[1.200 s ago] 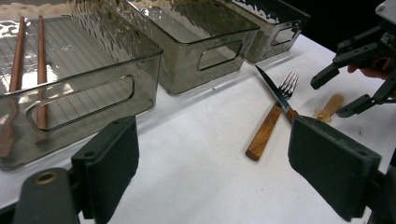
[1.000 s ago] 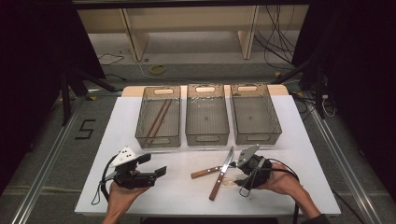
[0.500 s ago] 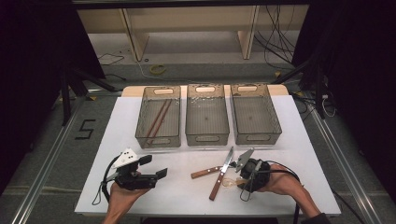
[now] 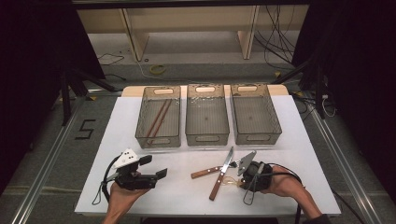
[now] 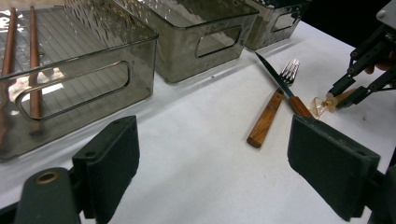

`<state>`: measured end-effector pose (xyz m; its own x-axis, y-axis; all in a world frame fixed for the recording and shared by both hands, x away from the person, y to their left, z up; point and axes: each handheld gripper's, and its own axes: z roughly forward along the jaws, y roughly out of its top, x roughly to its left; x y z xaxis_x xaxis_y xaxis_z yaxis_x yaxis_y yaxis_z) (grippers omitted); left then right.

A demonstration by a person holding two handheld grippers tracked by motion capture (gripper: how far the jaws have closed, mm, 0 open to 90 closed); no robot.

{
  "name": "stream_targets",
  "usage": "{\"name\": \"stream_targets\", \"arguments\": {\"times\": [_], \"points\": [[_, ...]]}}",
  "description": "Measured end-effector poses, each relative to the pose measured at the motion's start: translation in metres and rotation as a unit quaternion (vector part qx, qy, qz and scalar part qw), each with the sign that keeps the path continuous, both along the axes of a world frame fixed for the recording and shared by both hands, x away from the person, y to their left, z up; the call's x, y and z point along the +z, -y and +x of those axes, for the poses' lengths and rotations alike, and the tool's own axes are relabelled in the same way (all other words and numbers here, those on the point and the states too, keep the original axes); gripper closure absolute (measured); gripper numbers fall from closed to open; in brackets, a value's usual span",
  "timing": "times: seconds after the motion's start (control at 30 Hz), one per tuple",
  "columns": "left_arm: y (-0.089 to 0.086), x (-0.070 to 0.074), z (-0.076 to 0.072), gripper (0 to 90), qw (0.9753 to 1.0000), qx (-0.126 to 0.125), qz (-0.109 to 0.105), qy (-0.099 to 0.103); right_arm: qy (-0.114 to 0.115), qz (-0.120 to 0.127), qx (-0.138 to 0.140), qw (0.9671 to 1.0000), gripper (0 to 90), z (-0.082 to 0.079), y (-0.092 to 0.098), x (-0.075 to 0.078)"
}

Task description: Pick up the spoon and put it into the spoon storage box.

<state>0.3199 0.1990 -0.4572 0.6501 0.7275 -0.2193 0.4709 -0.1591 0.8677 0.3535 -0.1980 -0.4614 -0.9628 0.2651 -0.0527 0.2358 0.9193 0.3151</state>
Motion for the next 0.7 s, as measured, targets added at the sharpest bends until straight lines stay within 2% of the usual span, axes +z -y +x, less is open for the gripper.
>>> {"name": "stream_targets", "arguments": {"times": [0.23, 0.5, 0.7], "points": [[-0.002, -0.001, 0.001, 16.4, 1.0000, 0.004, -0.002, 0.000, 0.000, 0.008, 0.016, 0.9998, 78.6, -0.001, 0.001, 0.002], [-0.003, 0.000, 0.000, 16.4, 1.0000, 0.006, -0.005, 0.004, 0.009, 0.042, -0.017, 0.9989, 78.7, 0.001, 0.008, 0.016], [-0.002, -0.001, 0.000, 16.4, 0.9999, 0.006, -0.006, 0.005, 0.015, 0.071, -0.048, 0.9962, 78.7, 0.005, 0.011, 0.021]]}}
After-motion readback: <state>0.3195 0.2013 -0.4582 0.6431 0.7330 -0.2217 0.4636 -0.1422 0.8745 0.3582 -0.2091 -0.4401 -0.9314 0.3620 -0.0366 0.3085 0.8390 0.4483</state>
